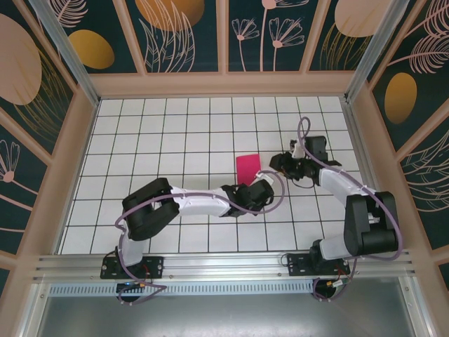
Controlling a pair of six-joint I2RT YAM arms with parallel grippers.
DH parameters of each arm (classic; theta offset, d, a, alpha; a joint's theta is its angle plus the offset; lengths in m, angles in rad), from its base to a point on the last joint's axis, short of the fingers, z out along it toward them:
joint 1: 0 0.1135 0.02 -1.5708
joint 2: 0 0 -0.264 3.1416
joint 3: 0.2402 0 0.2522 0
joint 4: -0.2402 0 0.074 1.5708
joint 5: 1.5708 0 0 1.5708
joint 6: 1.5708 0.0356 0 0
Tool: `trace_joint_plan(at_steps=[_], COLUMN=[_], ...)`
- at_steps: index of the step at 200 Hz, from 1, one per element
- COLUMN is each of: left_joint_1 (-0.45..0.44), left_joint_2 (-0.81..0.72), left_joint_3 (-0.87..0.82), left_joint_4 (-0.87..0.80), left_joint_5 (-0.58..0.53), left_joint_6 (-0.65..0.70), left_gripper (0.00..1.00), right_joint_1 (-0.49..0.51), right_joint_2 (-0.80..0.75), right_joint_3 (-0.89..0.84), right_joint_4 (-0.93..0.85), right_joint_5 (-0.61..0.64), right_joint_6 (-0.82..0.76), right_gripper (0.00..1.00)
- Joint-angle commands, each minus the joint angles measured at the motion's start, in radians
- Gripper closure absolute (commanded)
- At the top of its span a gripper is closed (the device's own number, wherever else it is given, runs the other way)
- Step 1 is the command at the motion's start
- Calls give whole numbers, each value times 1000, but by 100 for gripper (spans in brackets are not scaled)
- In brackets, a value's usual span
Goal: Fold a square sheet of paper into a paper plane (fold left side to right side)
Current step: Fold the triangle a second time at the center of the table.
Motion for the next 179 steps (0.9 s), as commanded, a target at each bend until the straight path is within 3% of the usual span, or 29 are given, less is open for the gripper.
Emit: trace_joint_plan(at_steps=[1, 58, 134, 179], left_joint_1=[47, 138, 210, 242], left_joint_2=[-62, -109, -140, -158], left_joint_3=[-43, -125, -209, -244], left_joint_4=[51, 157, 268, 307], left_joint_5=[160, 358, 482, 513], left_joint_6=[-55, -154, -248, -284], left_gripper=[94, 95, 97, 98], right_joint_1=[0, 69, 203, 217], right_joint_2=[-23, -14, 111, 144], right_joint_3=[-77, -212, -160, -148], right_joint_4=[22, 145, 163, 130], right_joint_5=[-27, -40, 30, 70], right_joint_6=[12, 97, 120, 114], right_gripper=[76, 95, 96, 96])
